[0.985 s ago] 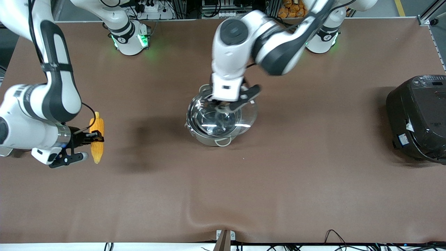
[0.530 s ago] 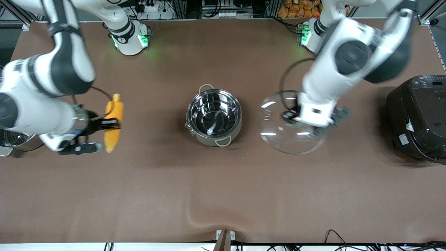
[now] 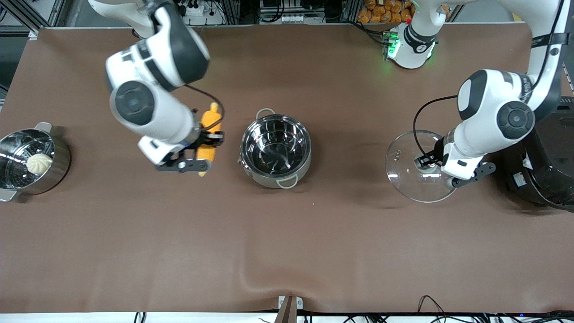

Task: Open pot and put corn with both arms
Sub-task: 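Lift the lid aside with the left gripper while the right gripper carries corn, then lower the corn into the pot with the right gripper while the left sets lid down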

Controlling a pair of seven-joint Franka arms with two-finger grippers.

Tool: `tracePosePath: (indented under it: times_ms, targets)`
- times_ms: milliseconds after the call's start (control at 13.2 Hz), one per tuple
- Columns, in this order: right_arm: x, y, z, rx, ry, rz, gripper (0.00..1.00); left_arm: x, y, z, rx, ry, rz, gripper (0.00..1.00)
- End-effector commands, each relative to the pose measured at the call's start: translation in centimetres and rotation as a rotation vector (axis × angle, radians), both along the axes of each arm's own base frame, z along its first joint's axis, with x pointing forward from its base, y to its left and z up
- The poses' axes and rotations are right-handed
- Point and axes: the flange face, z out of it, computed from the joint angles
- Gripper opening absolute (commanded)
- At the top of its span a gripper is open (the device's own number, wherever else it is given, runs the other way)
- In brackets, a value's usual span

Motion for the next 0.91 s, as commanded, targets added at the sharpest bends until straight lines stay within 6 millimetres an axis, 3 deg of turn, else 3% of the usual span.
tracePosePath:
  times_ms: [0, 152, 303, 455, 833]
  targets:
    - [-1.0, 3.2, -1.6, -0.02, -0.029, -0.037, 0.16, -2.6, 2.0, -2.0, -0.017, -0.05, 0.02, 0.0]
    - [-2.4, 7.1, -3.5, -0.022, -0.048, -0.051, 0.16, -3.2, 2.5, -4.7, -0.014, -0.048, 0.019, 0.0]
    - [-3.7, 9.7, -5.7, -0.018, -0.065, -0.041, 0.16, -3.7, 3.9, -7.1, -0.018, -0.058, 0.038, 0.0]
    - [-5.0, 11.0, -8.3, -0.012, -0.083, -0.04, 0.16, -3.8, 5.2, -8.9, -0.022, -0.063, 0.06, 0.0]
    - [-7.2, 13.9, -13.1, -0.009, -0.107, -0.036, 0.16, -3.9, 5.1, -12.3, -0.035, -0.09, 0.066, 0.0]
